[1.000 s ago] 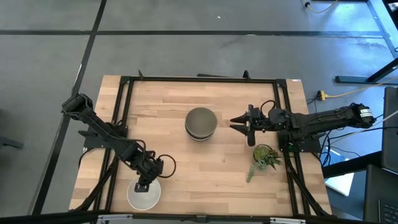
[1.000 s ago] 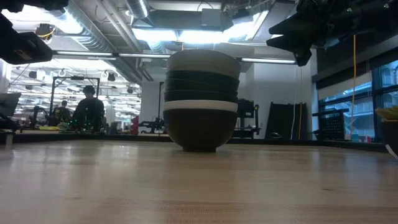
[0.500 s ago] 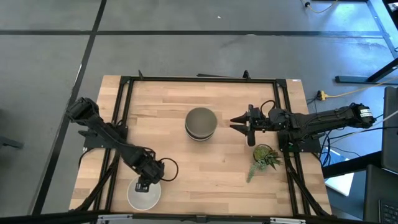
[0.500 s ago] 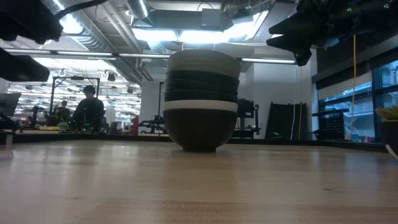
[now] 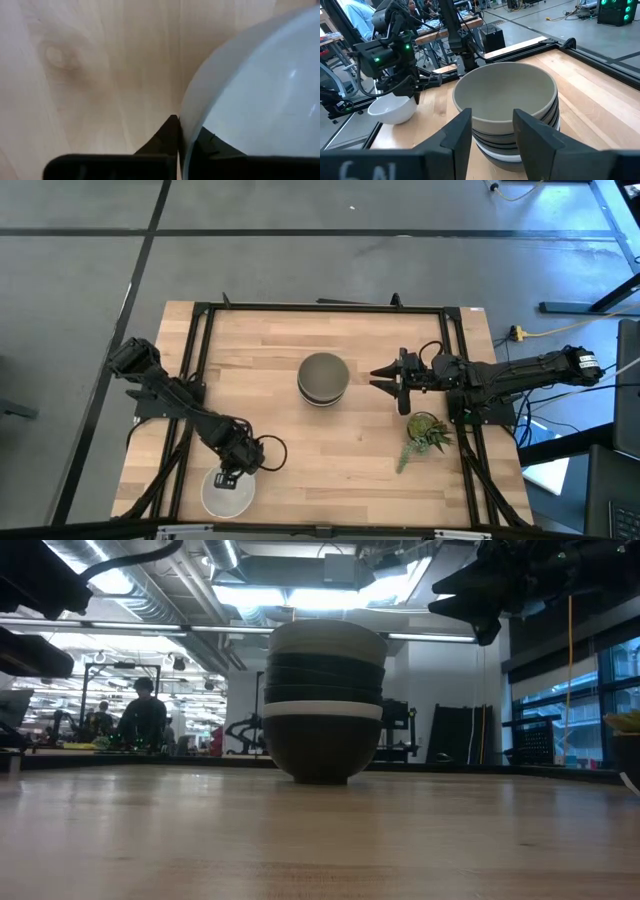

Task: Nest bowls inside each other
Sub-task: Stack the white bowl on the gray bowl

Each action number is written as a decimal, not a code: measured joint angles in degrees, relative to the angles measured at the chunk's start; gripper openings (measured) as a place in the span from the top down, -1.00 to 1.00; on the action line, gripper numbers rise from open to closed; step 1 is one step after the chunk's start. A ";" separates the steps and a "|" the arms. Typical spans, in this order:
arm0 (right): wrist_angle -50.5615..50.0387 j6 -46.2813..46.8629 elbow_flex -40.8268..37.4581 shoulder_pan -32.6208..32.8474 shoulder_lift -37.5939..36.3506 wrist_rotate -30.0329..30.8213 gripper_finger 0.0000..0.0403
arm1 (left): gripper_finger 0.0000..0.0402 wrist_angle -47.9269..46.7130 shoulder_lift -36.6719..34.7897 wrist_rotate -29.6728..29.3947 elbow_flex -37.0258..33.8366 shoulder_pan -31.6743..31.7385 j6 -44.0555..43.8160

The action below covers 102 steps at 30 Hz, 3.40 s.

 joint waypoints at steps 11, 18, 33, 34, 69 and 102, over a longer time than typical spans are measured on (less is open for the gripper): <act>0.02 0.09 0.00 0.00 0.00 -0.02 0.28 | 0.99 -0.07 -1.19 -1.57 0.00 6.73 8.07; 0.02 -0.09 0.00 0.00 0.00 -0.02 0.28 | 0.99 -1.77 -9.58 -1.30 0.00 15.85 14.69; 0.00 -0.29 -0.02 0.00 0.00 0.00 0.28 | 1.00 -2.89 -16.63 -2.99 20.91 39.16 30.82; 0.02 -0.29 -0.02 0.00 -0.02 0.00 0.28 | 1.00 -4.87 -15.47 -4.27 23.01 40.62 31.37; -2.27 -1.84 -0.09 0.00 -0.02 -3.11 0.28 | 1.00 -29.92 22.99 6.89 57.27 58.35 33.43; -3.07 -1.55 -0.07 0.02 0.02 -3.04 0.28 | 0.67 -31.44 26.25 0.83 57.25 57.93 36.17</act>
